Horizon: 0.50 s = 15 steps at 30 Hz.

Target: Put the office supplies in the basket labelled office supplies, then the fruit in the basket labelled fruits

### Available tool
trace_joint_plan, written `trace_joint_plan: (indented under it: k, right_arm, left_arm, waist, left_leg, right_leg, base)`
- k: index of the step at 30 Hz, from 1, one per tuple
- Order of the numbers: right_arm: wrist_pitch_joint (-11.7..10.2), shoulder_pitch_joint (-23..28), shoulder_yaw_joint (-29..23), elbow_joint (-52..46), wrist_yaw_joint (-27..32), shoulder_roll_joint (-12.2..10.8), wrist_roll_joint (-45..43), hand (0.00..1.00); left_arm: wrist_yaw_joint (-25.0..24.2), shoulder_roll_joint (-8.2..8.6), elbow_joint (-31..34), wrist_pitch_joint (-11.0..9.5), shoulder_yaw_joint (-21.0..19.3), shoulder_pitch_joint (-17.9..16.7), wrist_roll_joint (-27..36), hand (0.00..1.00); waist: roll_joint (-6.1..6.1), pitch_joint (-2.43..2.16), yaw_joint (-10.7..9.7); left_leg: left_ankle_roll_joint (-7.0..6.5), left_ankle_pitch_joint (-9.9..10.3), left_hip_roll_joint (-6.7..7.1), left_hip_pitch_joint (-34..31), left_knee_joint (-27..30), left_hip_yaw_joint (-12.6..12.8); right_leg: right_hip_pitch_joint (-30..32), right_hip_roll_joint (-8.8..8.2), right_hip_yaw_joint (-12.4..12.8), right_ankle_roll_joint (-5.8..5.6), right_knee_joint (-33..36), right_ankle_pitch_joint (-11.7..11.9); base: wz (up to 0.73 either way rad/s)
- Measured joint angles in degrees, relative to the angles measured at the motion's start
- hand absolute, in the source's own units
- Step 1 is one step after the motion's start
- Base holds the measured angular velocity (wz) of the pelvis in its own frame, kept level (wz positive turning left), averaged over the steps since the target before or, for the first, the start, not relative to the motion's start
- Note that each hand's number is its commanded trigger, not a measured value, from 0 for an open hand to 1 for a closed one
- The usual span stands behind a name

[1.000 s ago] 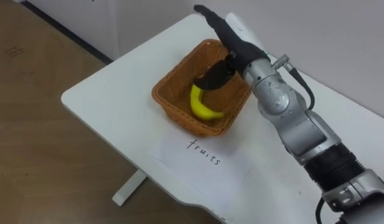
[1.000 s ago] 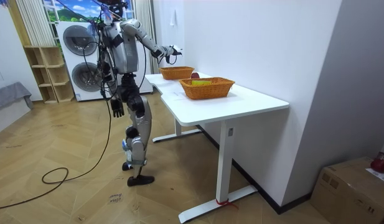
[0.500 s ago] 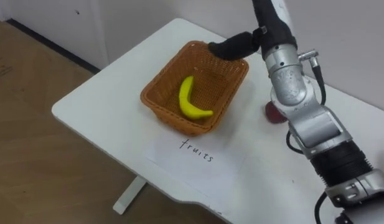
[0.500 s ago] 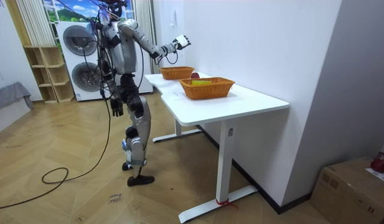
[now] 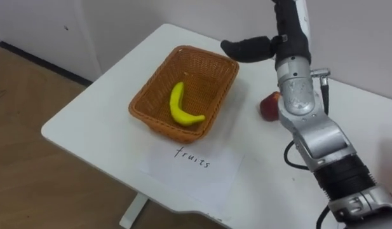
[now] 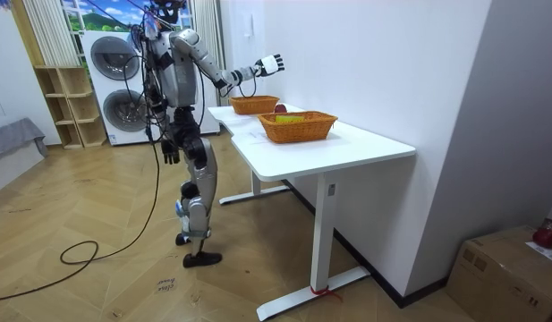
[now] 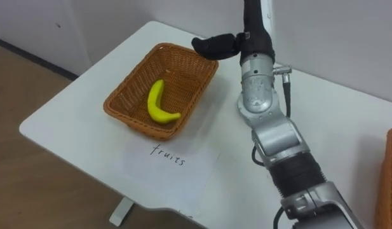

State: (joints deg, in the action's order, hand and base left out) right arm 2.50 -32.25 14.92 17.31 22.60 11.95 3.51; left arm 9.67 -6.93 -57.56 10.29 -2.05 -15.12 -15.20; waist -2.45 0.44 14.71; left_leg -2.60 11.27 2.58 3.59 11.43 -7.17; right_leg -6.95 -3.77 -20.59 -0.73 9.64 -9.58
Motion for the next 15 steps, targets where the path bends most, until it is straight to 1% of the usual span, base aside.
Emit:
trace_joint_plan:
  k: [3,5,8,9,15]
  right_arm:
    - [-0.11,0.04,-1.63,0.06,-0.12,0.17,2.93,0.0]
    - [-0.54,1.24,-3.02,0.05,-0.1,0.23,3.93,0.0]
    - [-0.58,2.87,-3.75,0.05,-0.23,0.23,4.96,0.0]
    - [-0.58,3.14,-3.88,0.06,-0.28,0.22,5.16,0.0]
    - [-0.59,4.68,-5.03,0.69,-0.26,0.07,5.73,0.0]
  left_arm:
    - [-0.05,0.01,-0.06,-0.37,0.0,0.05,0.0,0.0]
    - [-0.11,0.02,-0.04,-0.41,-0.03,0.07,-0.04,0.0]
    - [-0.25,0.26,-0.23,-0.43,-0.08,-0.01,-0.08,0.0]
    - [-0.27,0.32,-0.36,-0.41,-0.07,0.04,-0.08,0.0]
    - [-0.27,1.4,-1.06,-0.31,0.0,-0.24,-0.05,0.0]
  waist:
    - [0.16,0.11,-0.41]
    - [0.42,0.24,-0.52]
    - [0.43,0.13,-0.65]
    - [0.58,0.17,-0.66]
    - [1.31,-0.08,-1.22]
  left_leg:
    - [-0.05,-0.02,-0.01,0.05,-0.13,0.43]
    - [-0.05,-0.02,-0.03,0.03,-0.15,0.53]
    - [-0.05,-0.02,-0.01,-0.01,-0.05,0.53]
    - [-0.05,-0.02,0.0,-0.01,-0.04,0.53]
    - [-0.07,-0.03,-0.01,-0.14,0.23,0.51]
  right_leg:
    - [0.01,-0.04,0.06,0.0,0.1,0.0]
    - [-0.02,-0.03,0.06,0.0,0.15,0.0]
    - [-0.01,-0.04,0.05,0.0,0.18,0.01]
    - [-0.01,-0.05,0.03,0.01,0.18,0.01]
    - [0.18,-0.05,-0.06,0.01,0.19,0.01]
  base:
    - [-0.03]
    - [0.0]
    - [0.0]
    - [0.0]
    - [0.0]
